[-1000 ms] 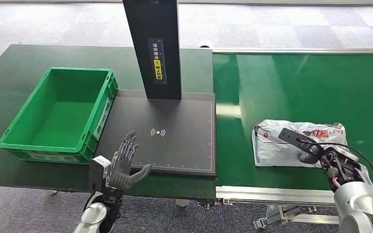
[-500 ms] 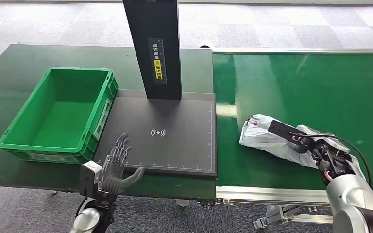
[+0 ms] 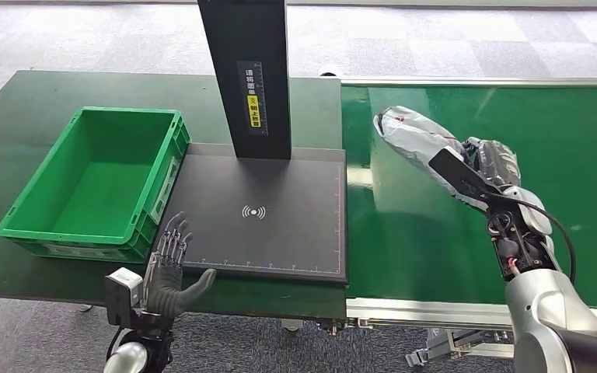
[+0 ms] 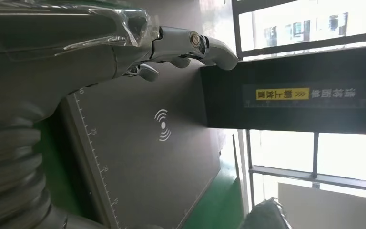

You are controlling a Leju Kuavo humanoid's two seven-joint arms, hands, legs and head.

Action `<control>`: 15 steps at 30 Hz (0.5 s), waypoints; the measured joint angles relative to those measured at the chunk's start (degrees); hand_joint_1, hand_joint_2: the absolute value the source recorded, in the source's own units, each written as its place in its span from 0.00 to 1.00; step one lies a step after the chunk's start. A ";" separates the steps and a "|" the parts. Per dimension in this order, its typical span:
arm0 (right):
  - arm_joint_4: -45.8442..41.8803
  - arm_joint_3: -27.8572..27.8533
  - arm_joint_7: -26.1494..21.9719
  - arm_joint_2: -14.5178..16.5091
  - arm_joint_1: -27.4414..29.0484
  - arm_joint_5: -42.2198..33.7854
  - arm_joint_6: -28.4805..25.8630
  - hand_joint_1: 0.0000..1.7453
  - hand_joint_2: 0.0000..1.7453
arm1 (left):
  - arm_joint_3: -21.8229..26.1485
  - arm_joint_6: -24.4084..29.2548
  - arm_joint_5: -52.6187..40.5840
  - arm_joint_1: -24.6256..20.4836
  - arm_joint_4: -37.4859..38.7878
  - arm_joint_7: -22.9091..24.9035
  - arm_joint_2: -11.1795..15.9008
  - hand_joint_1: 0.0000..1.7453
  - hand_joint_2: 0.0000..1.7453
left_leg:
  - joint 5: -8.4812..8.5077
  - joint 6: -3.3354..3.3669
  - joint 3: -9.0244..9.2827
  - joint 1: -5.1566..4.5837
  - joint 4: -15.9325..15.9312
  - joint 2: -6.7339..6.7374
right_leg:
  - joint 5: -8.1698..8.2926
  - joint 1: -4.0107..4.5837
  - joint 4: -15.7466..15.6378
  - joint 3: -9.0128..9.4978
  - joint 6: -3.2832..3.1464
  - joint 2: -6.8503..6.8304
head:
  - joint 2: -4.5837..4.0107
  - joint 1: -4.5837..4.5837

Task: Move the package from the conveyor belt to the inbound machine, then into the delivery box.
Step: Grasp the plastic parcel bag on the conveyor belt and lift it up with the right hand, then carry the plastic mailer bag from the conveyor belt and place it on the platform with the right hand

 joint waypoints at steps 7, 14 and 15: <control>-19.97 1.99 -7.54 1.67 11.16 -5.07 -13.77 1.00 1.00 | 0.40 6.11 0.40 -0.67 -1.79 -4.64 -0.80 0.00 1.00 | -0.03 0.00 -0.01 0.00 -0.01 0.03 | -0.01 0.00 0.00 0.00 0.00 0.03 | 0.00 0.00; -31.00 11.93 -2.83 2.86 17.31 15.66 -22.33 1.00 1.00 | 0.44 9.94 1.43 -1.16 -4.37 -6.33 -1.23 0.00 1.00 | -0.02 -0.02 0.03 0.02 -0.04 0.06 | -0.02 0.03 0.00 0.01 -0.02 0.04 | 0.00 -0.01; -30.95 13.82 -1.70 3.09 17.36 18.20 -22.75 1.00 1.00 | 0.44 10.00 1.54 -1.22 -4.44 -6.36 -1.24 0.00 1.00 | -0.01 -0.02 0.04 0.02 -0.04 0.06 | -0.02 0.03 0.00 0.01 -0.02 0.04 | 0.00 -0.01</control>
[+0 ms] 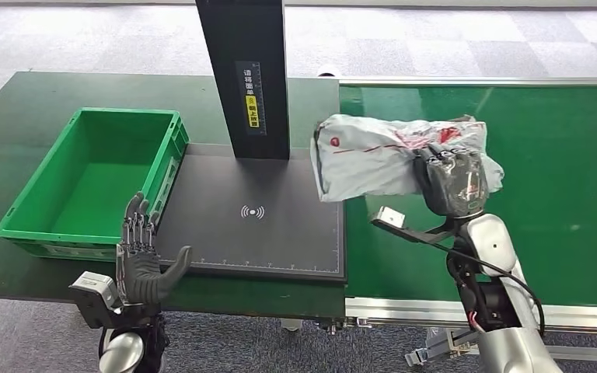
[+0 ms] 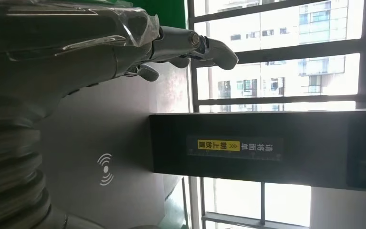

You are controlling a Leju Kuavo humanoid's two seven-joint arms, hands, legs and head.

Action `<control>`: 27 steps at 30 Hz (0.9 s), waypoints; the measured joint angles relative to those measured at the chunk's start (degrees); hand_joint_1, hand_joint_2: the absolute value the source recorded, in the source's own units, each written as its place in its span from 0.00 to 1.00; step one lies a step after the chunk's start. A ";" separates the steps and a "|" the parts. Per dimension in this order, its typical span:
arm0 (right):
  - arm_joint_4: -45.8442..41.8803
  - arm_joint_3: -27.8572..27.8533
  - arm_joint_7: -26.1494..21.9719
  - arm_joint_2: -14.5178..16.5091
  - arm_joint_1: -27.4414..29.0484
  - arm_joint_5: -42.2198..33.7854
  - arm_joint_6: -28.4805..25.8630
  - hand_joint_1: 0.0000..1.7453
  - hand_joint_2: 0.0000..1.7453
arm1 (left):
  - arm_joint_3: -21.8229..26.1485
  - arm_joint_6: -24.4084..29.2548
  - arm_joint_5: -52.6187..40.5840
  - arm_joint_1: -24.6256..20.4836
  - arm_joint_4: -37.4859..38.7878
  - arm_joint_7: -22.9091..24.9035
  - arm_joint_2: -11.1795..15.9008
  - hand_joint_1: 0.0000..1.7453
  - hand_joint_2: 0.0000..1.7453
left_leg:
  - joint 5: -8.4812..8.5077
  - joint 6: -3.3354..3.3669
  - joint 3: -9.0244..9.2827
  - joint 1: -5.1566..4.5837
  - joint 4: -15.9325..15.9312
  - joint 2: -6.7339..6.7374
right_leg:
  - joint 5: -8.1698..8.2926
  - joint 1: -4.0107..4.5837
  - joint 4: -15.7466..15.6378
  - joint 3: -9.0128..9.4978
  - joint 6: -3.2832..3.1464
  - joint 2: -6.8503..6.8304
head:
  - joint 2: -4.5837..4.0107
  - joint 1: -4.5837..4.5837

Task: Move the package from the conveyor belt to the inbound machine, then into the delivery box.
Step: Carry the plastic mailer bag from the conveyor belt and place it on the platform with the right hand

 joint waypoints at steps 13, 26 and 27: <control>19.40 17.71 7.76 8.01 -8.39 10.52 6.89 1.00 1.00 | -0.36 -0.05 1.44 -1.76 0.05 -0.16 -0.02 0.00 1.00 | 0.02 -0.01 0.00 0.00 0.01 0.00 | 0.00 0.00 0.01 -0.02 0.00 0.00 | 0.00 0.01; 31.93 23.47 10.13 13.97 -11.98 9.31 10.73 1.00 1.00 | -1.35 -1.63 1.85 -2.88 0.97 0.62 -0.41 0.00 1.00 | 0.01 -0.01 -0.01 -0.01 0.02 -0.01 | 0.00 0.00 0.00 -0.03 0.00 -0.01 | 0.00 0.02; 32.26 23.49 9.78 14.35 -11.97 8.37 10.29 1.00 1.00 | -1.51 -2.09 1.94 -3.13 1.15 0.76 -0.45 0.00 1.00 | 0.01 -0.01 -0.01 -0.01 0.02 -0.01 | 0.00 0.00 0.00 -0.03 0.00 -0.01 | 0.00 0.02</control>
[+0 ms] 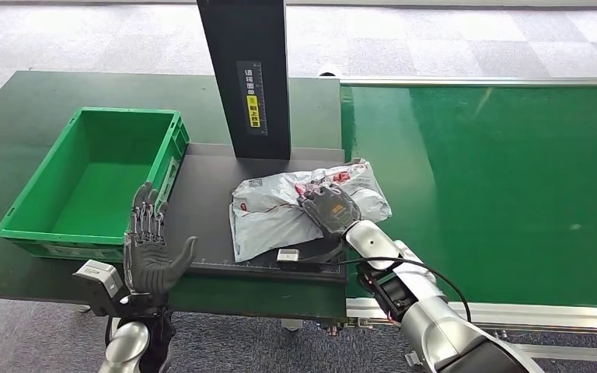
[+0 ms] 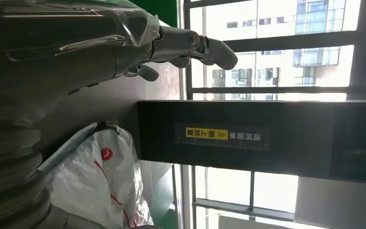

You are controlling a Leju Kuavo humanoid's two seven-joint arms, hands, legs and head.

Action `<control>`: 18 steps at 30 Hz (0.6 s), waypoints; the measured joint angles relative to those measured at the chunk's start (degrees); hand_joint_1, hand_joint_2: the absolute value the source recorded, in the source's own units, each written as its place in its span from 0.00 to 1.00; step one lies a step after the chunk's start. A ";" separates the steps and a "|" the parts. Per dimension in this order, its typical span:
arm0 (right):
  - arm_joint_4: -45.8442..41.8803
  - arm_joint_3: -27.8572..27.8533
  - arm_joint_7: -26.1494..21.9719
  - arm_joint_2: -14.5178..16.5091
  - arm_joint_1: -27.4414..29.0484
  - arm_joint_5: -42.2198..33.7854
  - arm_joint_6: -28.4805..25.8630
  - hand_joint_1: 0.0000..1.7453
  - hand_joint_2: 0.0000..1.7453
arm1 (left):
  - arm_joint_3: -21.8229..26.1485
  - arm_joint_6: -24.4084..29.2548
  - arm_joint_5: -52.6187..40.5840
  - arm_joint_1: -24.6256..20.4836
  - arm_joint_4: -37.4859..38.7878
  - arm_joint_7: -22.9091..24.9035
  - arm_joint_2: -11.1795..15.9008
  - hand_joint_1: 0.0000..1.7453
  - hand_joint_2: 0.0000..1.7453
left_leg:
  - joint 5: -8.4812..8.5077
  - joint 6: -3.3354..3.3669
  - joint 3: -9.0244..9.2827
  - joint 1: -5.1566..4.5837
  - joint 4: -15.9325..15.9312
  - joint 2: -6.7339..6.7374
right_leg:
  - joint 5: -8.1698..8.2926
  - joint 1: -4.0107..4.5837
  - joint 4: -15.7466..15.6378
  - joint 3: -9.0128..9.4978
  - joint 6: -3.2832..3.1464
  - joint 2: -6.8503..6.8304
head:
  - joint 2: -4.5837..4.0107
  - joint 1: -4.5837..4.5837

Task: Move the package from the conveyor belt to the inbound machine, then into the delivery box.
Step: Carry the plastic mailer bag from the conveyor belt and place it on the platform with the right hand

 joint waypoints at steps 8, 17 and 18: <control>1.11 -3.77 -12.85 3.06 0.77 -15.60 -2.52 1.00 1.00 | -1.36 -1.91 -0.14 -1.89 2.04 0.15 -0.62 0.00 1.00 | 0.00 0.00 0.00 0.01 0.00 0.01 | 0.00 0.02 0.00 -0.02 0.00 0.01 | 0.00 0.01; -0.29 -11.11 -18.61 2.78 2.43 -36.22 5.80 0.03 1.00 | -2.24 -5.44 2.13 -2.49 3.84 1.07 -0.80 0.00 1.00 | 0.00 0.00 0.01 0.00 0.01 0.00 | 0.00 0.00 -0.01 -0.02 0.00 0.00 | 0.00 0.01; -1.06 -12.83 -19.17 2.44 2.97 -40.88 9.61 0.03 1.00 | -2.41 -5.38 2.27 -2.70 4.29 0.92 -0.80 0.00 1.00 | 0.00 0.00 0.01 0.00 0.02 0.00 | 0.00 0.00 -0.01 -0.02 0.00 0.00 | 0.00 0.01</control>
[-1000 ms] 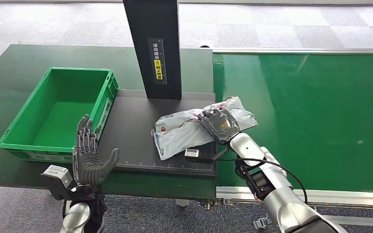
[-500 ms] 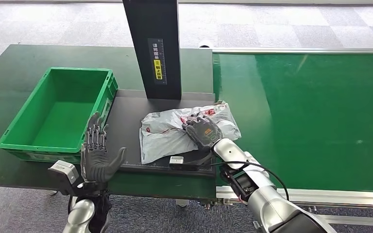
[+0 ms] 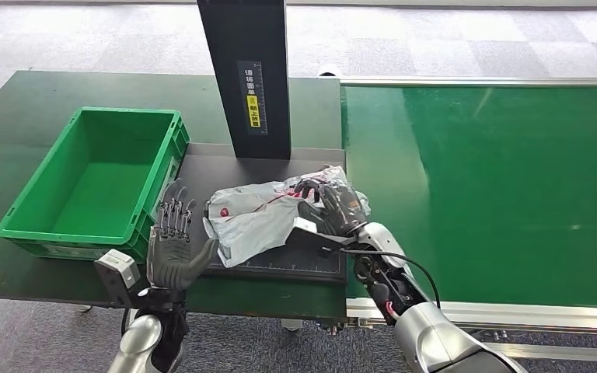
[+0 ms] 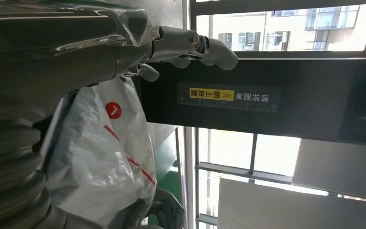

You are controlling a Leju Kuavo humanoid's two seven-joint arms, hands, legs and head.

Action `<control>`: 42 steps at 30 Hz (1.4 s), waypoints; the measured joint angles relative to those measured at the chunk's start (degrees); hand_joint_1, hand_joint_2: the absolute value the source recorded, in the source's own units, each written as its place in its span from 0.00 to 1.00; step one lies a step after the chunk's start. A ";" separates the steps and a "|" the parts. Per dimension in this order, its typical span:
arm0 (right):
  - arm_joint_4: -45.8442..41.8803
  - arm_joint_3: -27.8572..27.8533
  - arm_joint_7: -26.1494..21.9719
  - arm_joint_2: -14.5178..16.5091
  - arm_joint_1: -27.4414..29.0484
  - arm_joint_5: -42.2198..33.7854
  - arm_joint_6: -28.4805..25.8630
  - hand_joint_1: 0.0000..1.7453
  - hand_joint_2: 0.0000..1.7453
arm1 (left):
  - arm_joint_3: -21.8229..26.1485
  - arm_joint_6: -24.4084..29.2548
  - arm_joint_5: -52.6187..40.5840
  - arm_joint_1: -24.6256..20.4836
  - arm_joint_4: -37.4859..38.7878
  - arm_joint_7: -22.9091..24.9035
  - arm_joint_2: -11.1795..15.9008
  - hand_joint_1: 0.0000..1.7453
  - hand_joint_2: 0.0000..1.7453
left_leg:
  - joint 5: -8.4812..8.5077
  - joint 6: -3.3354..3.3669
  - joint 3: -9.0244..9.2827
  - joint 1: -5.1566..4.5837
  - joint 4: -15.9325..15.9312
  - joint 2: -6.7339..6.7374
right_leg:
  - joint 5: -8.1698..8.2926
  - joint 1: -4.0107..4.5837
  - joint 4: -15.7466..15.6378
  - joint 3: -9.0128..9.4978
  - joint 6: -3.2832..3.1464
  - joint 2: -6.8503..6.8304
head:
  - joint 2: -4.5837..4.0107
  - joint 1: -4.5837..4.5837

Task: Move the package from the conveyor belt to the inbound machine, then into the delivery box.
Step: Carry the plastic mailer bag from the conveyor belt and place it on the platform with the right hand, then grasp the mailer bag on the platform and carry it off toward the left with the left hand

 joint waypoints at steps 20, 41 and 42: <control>-7.84 -15.41 3.27 -6.43 10.05 -44.41 48.21 0.00 1.00 | -2.20 1.35 -0.15 -2.36 6.20 -1.14 0.13 0.00 1.00 | -0.02 0.00 -0.03 0.00 -0.01 0.03 | 0.00 0.00 0.00 -0.01 0.00 0.02 | 0.00 -0.01; -29.30 -15.45 0.57 -11.09 19.45 -42.11 35.61 0.00 1.00 | -9.36 13.44 -41.92 -12.02 17.55 17.40 -0.51 0.00 1.00 | -0.01 0.01 -0.01 -0.01 0.00 0.05 | 0.06 -0.03 -0.02 -0.02 -0.03 0.03 | 0.00 -0.02; -30.58 -15.45 1.03 -11.09 20.01 -41.38 34.74 0.00 1.00 | -9.47 13.16 -41.18 -13.15 19.25 16.97 -1.12 0.00 1.00 | 0.00 0.01 -0.01 -0.01 0.00 0.04 | 0.06 -0.03 -0.02 -0.02 -0.03 0.02 | 0.00 -0.02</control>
